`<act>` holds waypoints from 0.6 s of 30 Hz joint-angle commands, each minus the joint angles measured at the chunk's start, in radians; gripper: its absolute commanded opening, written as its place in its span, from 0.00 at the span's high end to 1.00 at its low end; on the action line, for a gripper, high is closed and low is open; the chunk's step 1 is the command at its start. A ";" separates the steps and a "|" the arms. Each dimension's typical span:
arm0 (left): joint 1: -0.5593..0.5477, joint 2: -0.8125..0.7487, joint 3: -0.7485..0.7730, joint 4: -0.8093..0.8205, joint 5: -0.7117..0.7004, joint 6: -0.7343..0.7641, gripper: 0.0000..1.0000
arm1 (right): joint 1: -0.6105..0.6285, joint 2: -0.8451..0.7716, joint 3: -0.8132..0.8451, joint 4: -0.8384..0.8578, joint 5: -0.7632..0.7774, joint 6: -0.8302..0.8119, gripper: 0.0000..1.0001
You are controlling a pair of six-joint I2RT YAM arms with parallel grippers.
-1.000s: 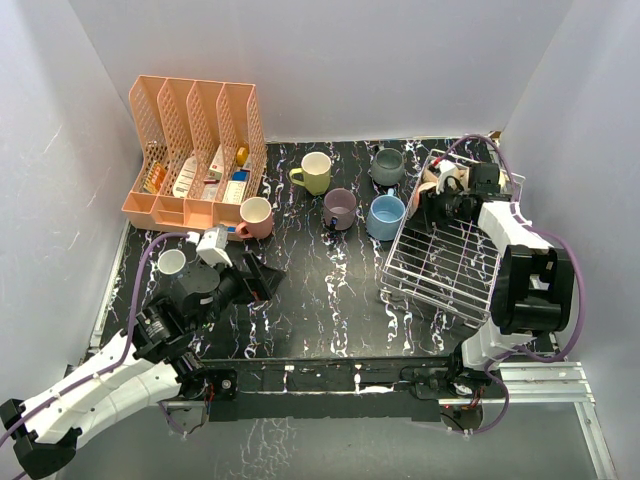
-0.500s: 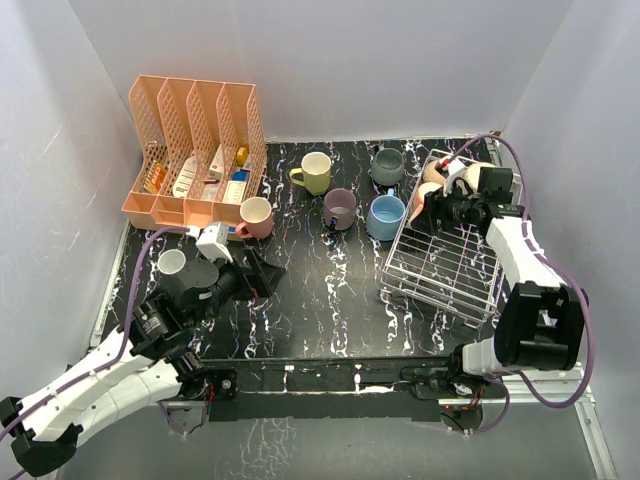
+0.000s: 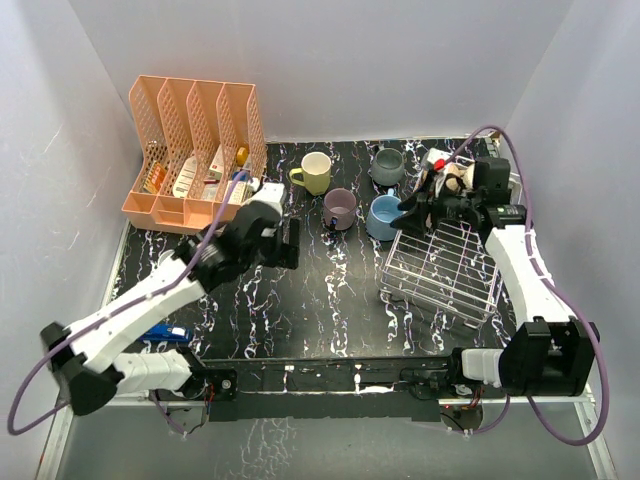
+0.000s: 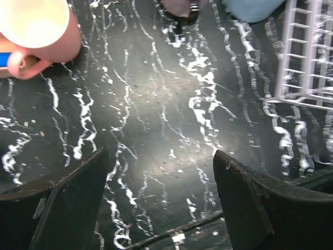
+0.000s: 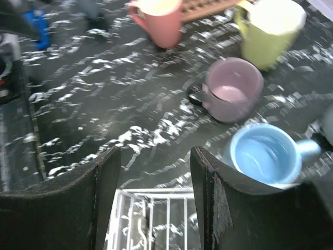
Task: Load the cups into the dish rack
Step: Pick up the cup at the center of the board.
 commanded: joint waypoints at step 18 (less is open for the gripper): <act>0.436 0.722 0.580 -0.225 0.317 0.535 0.29 | 0.065 -0.115 -0.188 0.182 -0.214 -0.001 0.42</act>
